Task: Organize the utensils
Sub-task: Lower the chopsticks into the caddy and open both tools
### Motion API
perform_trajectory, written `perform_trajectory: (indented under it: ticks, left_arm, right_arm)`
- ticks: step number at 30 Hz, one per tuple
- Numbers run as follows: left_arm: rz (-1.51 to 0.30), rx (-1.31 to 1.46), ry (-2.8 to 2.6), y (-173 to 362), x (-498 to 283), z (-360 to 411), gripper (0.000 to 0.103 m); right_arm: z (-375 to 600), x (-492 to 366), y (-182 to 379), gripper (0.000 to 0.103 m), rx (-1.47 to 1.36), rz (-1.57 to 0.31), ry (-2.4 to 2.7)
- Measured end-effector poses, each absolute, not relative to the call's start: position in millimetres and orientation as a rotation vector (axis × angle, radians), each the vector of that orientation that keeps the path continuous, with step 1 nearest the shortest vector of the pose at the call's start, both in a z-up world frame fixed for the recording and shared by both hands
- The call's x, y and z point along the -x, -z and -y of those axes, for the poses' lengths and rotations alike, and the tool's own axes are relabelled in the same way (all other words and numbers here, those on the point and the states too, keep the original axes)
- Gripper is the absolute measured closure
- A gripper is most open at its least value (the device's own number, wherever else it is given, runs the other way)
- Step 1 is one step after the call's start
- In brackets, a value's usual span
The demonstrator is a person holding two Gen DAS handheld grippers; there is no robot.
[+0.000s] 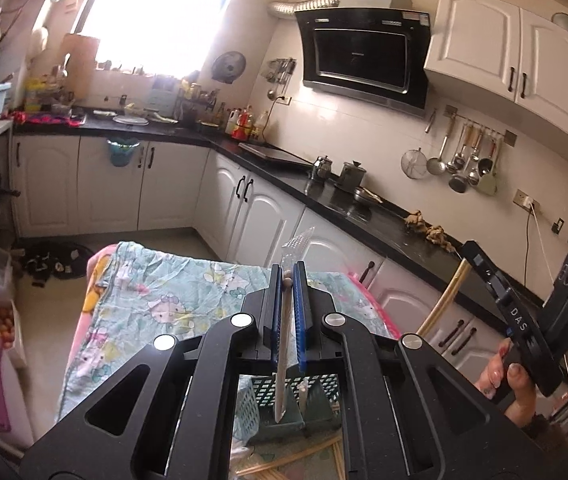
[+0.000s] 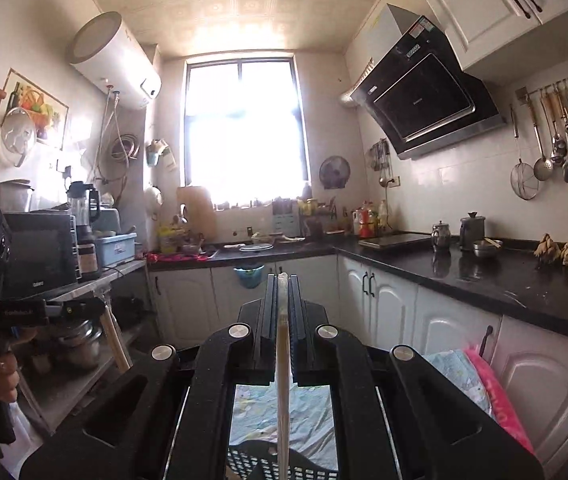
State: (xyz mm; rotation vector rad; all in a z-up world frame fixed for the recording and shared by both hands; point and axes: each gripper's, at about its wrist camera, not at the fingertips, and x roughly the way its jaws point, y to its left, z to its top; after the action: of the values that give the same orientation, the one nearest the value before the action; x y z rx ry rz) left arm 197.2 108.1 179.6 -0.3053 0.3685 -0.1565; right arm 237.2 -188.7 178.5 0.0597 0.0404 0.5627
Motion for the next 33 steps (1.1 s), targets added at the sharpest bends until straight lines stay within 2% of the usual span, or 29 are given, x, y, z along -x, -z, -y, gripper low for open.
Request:
perform_trajectory:
  ticks: [19, 30, 31, 33]
  left_arm:
    - [-0.415, 0.292, 0.138, -113, -230, -82, 0.1]
    - [-0.472, 0.265, 0.138, -85, -233, -69, 0.099]
    - [-0.477, 0.265, 0.137, -83, -233, -69, 0.095]
    - [-0.481, 0.264, 0.136, -81, -231, -69, 0.084]
  right_arm:
    - [172, -262, -119, 0.098, 0.01, -0.056, -0.515]
    - [167, -269, -86, 0.096, 0.007, -0.2, -0.498]
    - [167, -269, -84, 0.096, 0.005, -0.213, -0.499]
    - [167, -267, -82, 0.079, 0.002, -0.235, -0.498]
